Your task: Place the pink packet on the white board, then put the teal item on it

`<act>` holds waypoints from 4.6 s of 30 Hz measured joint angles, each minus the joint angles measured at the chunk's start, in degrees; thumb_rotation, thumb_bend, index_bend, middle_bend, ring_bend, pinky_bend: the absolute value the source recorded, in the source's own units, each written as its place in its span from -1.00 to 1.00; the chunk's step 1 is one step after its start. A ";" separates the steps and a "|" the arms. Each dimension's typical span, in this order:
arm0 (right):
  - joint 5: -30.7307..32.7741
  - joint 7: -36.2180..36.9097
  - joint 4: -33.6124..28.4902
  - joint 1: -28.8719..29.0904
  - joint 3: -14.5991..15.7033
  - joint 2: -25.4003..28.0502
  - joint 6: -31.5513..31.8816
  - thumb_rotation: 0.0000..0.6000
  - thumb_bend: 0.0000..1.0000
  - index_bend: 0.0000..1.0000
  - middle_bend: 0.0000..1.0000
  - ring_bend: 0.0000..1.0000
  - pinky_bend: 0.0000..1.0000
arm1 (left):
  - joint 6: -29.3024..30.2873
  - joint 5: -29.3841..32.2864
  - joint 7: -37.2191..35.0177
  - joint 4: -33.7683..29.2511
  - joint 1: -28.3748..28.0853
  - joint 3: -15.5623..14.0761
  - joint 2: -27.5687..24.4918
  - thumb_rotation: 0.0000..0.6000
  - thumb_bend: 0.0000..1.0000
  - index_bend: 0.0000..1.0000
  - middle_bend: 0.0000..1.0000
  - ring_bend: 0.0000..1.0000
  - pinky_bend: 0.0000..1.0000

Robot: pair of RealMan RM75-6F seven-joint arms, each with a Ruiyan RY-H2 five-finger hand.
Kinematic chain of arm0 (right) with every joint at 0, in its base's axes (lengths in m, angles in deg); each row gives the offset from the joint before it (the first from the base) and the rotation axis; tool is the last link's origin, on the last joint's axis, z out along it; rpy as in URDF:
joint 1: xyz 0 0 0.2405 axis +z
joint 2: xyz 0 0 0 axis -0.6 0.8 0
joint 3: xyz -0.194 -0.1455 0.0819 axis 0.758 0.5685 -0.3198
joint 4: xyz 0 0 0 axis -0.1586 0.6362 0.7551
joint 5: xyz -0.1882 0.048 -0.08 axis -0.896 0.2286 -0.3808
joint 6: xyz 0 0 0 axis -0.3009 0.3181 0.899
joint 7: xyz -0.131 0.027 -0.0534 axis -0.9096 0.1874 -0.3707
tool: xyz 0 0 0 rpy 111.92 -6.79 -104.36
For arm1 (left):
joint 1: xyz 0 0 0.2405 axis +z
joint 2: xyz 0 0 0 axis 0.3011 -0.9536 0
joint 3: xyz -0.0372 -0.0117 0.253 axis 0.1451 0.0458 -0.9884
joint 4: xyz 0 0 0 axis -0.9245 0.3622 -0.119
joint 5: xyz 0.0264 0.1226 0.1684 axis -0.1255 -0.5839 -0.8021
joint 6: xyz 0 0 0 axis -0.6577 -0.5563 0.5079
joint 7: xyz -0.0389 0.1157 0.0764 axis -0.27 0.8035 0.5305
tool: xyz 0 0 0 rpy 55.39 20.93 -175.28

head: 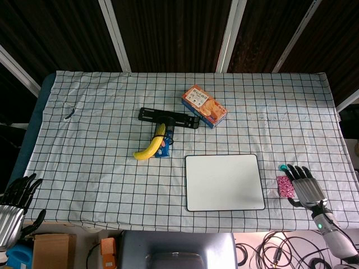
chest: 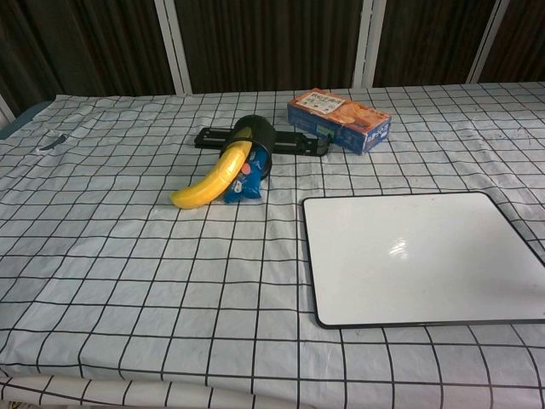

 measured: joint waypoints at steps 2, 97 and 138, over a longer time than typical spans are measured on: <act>0.10 -0.40 0.07 0.16 -0.04 -0.14 -0.38 1.00 -0.59 -0.83 -1.00 -1.00 -0.99 | 0.21 0.02 0.10 0.03 0.17 -0.03 0.07 1.00 -0.26 -1.00 -1.00 -1.00 -0.82; 11.41 -27.84 -17.72 10.65 -5.73 -3.43 0.77 1.00 -0.58 -0.52 -1.00 -1.00 -0.98 | 1.11 -0.46 -1.28 0.62 0.50 0.01 -0.19 1.00 -0.26 -1.00 -1.00 -1.00 -0.82; 19.86 -9.45 12.68 13.60 -6.60 -7.30 -17.95 1.00 -0.58 -0.05 -1.00 -1.00 -0.98 | -1.28 0.27 0.57 -0.30 -0.60 0.13 0.10 1.00 -0.26 -1.00 -1.00 -1.00 -0.82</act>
